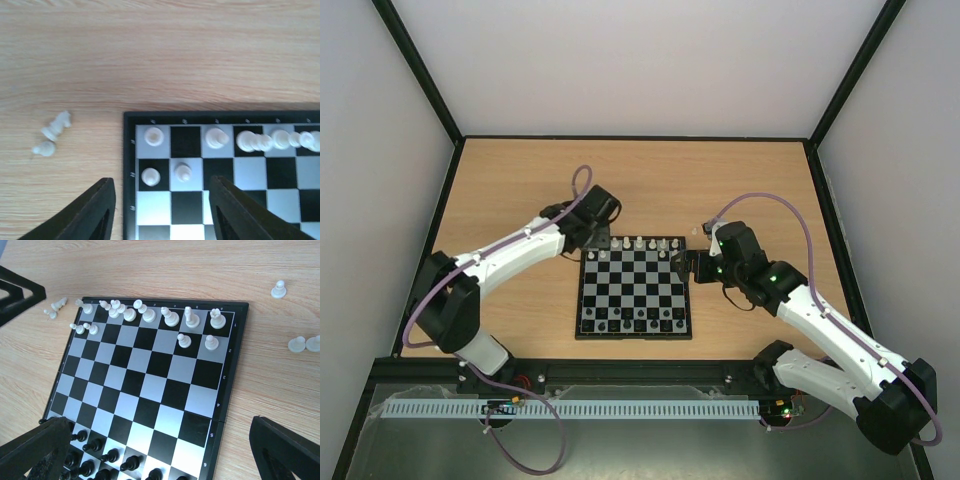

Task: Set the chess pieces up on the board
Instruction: Place the chess piece on the chessboard, then pick up the chess piece at the center of the board.

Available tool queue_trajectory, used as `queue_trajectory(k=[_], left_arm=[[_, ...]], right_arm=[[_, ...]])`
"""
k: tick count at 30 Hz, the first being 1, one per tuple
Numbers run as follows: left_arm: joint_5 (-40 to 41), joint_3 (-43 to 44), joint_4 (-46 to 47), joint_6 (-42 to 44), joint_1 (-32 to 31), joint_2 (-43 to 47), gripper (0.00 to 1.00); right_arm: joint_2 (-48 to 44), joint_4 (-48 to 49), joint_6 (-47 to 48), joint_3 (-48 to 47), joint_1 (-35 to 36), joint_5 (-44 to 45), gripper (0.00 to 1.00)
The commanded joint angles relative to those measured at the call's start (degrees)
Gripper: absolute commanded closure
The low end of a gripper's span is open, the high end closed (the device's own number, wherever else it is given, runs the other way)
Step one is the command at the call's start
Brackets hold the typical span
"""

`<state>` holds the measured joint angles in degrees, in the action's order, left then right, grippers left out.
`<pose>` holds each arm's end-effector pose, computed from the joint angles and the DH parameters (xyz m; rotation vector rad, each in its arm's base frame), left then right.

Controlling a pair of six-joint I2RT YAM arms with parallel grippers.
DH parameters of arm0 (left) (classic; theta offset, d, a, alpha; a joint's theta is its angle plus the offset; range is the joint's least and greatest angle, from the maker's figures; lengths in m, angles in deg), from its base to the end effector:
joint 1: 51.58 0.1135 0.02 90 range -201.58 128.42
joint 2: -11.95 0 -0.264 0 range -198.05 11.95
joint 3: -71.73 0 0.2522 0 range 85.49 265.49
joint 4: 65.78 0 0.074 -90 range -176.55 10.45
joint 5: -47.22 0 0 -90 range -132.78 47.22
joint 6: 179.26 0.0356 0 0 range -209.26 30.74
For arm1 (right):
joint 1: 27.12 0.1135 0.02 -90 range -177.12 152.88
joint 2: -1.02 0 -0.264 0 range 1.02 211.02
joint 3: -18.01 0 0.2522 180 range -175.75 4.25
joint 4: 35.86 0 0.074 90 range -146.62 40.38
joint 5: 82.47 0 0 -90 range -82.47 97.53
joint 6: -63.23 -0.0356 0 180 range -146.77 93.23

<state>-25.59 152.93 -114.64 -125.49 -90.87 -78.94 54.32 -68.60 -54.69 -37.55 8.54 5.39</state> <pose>0.2613 -0.2002 0.2429 -0.0400 2.5285 -0.1337 0.1688 0.1227 0.2795 -0.1705 2.1757 0.6920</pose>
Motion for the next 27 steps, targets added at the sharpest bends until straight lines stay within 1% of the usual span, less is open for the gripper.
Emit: queue_trajectory(k=[1,5,9,10,11,12,15,17,18,20,21,22,23,24,27], left_arm=[[1.80,-0.27,-2.42,1.13,4.41,2.14,0.44],[1.25,-2.05,-0.59,2.02,7.21,3.86,0.34],[0.13,-3.50,2.47,2.90,10.42,4.74,0.23],[-0.09,-3.66,2.85,2.97,10.92,4.86,0.14],[-0.27,-3.71,3.41,3.13,11.26,5.07,0.03],[-0.38,-3.88,3.95,3.11,11.47,5.25,0.01],[-0.96,-4.92,5.47,3.10,11.69,6.30,0.01],[-1.25,-6.01,6.40,3.03,11.78,7.34,0.00],[-1.31,-6.69,6.88,2.88,11.78,8.03,0.00],[-1.83,-8.44,8.18,2.61,11.78,9.52,0.01],[-2.34,-9.45,8.95,2.31,11.78,10.42,0.00],[-3.10,-10.59,10.04,2.04,11.78,11.33,0.01],[-4.20,-12.08,10.92,1.84,11.78,12.14,0.00],[-4.80,-12.96,11.67,1.56,11.78,12.69,0.00],[-6.44,-14.91,13.41,1.34,11.78,13.98,0.01]], right_arm=[[-0.37,-0.22,-0.46,0.51,0.29,0.83,0.01],[1.96,-1.34,-1.17,-0.57,0.16,5.46,0.01],[8.15,-1.35,-2.01,-2.75,-2.07,9.38,0.01],[9.37,-0.99,-2.12,-3.28,-3.13,9.21,0.01],[11.52,-0.75,-2.18,-3.93,-4.13,8.95,0.00],[14.41,-0.60,-2.37,-4.66,-5.37,9.06,0.03],[19.66,1.09,-2.68,-5.44,-9.65,9.35,0.13],[22.90,2.23,-2.83,-5.49,-11.83,9.43,0.23],[24.47,2.54,-2.84,-5.55,-12.75,9.70,0.27],[27.00,3.13,-2.70,-5.62,-14.47,9.95,0.39],[27.85,3.48,-2.67,-5.56,-15.22,10.00,0.42],[28.32,3.88,-2.66,-5.15,-16.09,9.99,0.43],[28.66,4.40,-2.66,-4.88,-16.79,9.64,0.49],[28.90,4.80,-2.66,-4.80,-17.35,9.31,0.51],[30.27,4.82,-2.54,-5.95,-18.21,9.71,0.53]])
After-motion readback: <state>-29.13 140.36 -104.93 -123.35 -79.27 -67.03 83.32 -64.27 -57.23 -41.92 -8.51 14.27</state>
